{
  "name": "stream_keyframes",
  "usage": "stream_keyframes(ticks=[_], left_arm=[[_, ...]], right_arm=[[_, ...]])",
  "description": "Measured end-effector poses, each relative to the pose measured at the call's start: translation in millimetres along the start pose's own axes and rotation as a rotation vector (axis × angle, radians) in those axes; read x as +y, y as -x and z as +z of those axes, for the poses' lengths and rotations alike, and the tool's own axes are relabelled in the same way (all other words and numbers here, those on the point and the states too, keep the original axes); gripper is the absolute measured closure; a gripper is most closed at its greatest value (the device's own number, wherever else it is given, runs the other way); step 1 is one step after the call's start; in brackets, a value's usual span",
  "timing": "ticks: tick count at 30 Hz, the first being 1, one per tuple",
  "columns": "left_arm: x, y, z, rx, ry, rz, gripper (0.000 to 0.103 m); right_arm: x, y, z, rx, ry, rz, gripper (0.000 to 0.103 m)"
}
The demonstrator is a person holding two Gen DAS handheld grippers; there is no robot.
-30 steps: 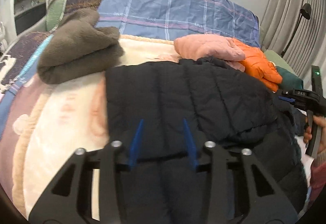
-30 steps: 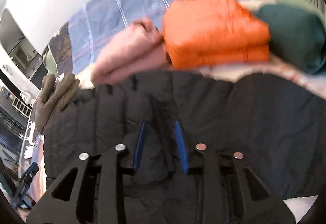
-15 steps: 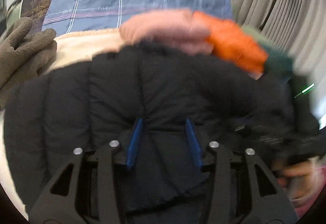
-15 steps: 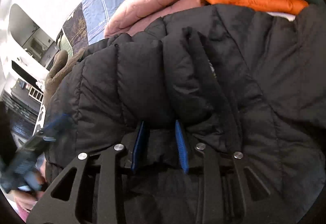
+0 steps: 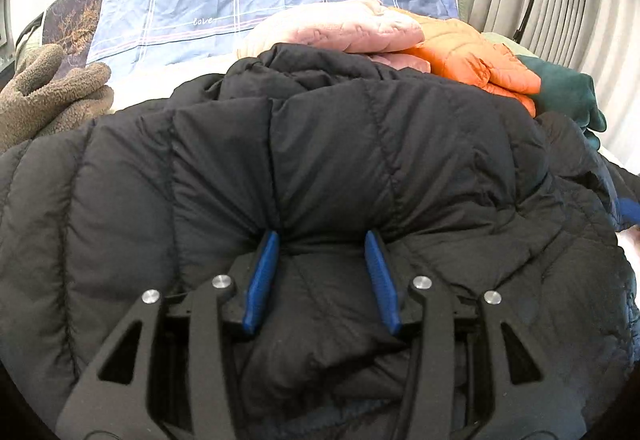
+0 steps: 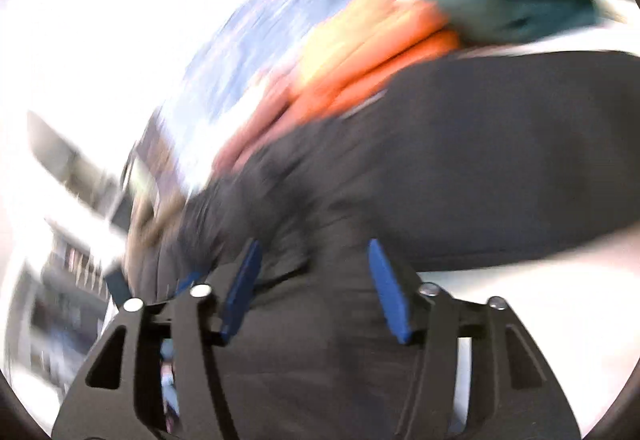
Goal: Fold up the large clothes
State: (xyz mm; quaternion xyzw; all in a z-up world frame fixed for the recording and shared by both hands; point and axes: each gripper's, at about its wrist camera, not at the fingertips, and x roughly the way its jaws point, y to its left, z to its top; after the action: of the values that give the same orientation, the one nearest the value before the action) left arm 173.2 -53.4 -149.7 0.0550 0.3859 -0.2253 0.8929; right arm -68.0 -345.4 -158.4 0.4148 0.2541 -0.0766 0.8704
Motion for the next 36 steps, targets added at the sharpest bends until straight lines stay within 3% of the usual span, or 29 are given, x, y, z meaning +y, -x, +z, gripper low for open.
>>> stream_keyframes(ticks=[7,10,14,16,17,19,21,25,29,30,31,36], left_arm=[[-5.1,1.0,-0.7,-0.009,-0.022,0.028,0.055],[-5.5,1.3,-0.8,-0.011,-0.015,0.02,0.055],[-4.5,1.8,-0.7,-0.013,-0.009,0.01,0.054],[-2.8,2.0,-1.0,-0.014,-0.007,0.008,0.054],[-2.8,1.9,-1.0,-0.014,-0.006,0.007,0.054],[-3.1,1.9,-1.2,-0.013,-0.006,0.008,0.054],[-2.0,1.8,-1.3,-0.013,-0.004,0.005,0.054],[-0.8,2.0,-1.2,-0.013,0.0,-0.001,0.054],[10.1,14.2,-0.1,-0.02,0.054,-0.055,0.05],[15.3,20.6,-0.3,-0.021,0.076,-0.08,0.041],[24.3,32.1,-0.5,-0.029,0.115,-0.121,0.032],[63.1,82.6,-1.1,-0.107,0.229,-0.29,0.022]], right_arm=[[-138.6,117.0,2.6,-0.35,-0.575,0.011,0.041],[-173.3,125.0,-9.0,-0.406,-0.795,0.015,0.041],[-195.5,123.1,-2.6,-0.481,-0.896,-0.062,0.046],[-189.9,113.5,8.9,-0.499,-0.86,-0.11,0.09],[-180.9,106.2,18.3,-0.496,-0.828,-0.092,0.093],[-150.1,92.7,40.9,-0.485,-0.755,-0.035,0.095],[-93.2,76.3,66.5,-0.455,-0.574,0.032,0.095],[51.4,21.6,78.4,-0.313,-0.171,0.216,0.095],[177.9,-61.7,24.9,-0.01,0.167,0.416,0.093],[195.5,-81.5,7.0,0.068,0.218,0.433,0.093],[207.5,-98.3,-10.7,0.128,0.26,0.432,0.093],[217.1,-180.0,-87.5,0.436,0.374,0.365,0.092]])
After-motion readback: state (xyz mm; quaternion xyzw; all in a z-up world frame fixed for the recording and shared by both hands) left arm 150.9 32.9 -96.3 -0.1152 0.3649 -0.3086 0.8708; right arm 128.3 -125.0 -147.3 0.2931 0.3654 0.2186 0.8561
